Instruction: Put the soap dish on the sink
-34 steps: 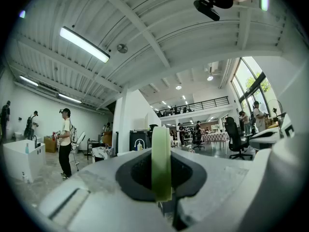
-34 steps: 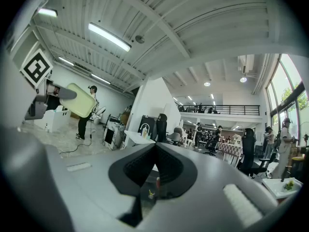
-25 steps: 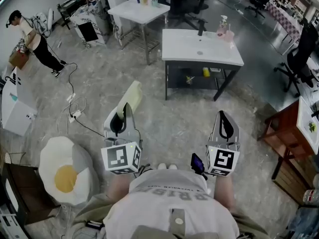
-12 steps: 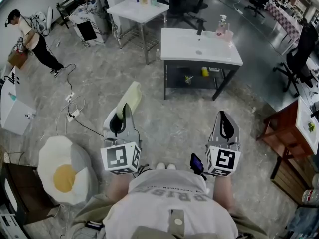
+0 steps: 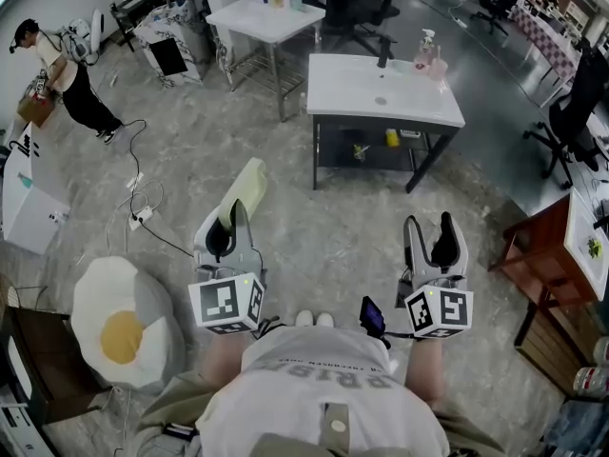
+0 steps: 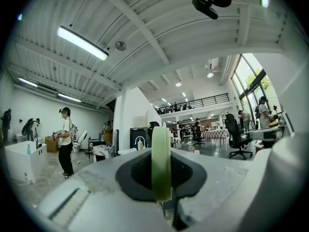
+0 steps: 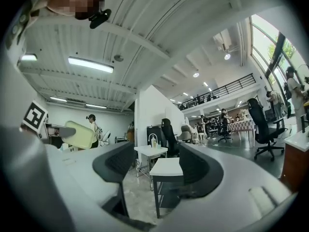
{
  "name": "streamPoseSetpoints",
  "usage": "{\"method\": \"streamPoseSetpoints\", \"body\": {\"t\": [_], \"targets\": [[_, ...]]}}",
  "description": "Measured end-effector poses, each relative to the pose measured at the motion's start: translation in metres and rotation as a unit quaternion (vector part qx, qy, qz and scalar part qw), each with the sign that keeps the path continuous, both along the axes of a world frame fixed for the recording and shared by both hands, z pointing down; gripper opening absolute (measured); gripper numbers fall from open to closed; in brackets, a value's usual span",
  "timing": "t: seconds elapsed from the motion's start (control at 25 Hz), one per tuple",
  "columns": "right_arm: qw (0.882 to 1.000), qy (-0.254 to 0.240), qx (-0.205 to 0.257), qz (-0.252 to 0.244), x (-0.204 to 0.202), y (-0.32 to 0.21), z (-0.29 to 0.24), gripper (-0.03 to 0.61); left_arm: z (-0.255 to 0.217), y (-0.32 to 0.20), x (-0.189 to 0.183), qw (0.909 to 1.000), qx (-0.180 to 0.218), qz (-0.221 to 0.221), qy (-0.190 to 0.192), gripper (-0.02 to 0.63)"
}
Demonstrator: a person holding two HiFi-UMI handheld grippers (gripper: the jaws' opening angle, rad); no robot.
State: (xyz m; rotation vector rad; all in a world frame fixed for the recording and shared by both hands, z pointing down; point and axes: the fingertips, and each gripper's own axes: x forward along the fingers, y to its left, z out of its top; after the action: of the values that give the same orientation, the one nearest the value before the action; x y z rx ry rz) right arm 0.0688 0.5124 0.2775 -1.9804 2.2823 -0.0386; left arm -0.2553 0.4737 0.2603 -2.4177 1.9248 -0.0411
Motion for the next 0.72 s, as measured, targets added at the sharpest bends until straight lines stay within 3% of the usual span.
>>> {"method": "streamPoseSetpoints", "body": {"t": [0.72], "targets": [[0.999, 0.009, -0.036, -0.022, 0.009, -0.036, 0.026, 0.288, 0.029, -0.032, 0.021, 0.9989, -0.044, 0.000, -0.015, 0.025]]}}
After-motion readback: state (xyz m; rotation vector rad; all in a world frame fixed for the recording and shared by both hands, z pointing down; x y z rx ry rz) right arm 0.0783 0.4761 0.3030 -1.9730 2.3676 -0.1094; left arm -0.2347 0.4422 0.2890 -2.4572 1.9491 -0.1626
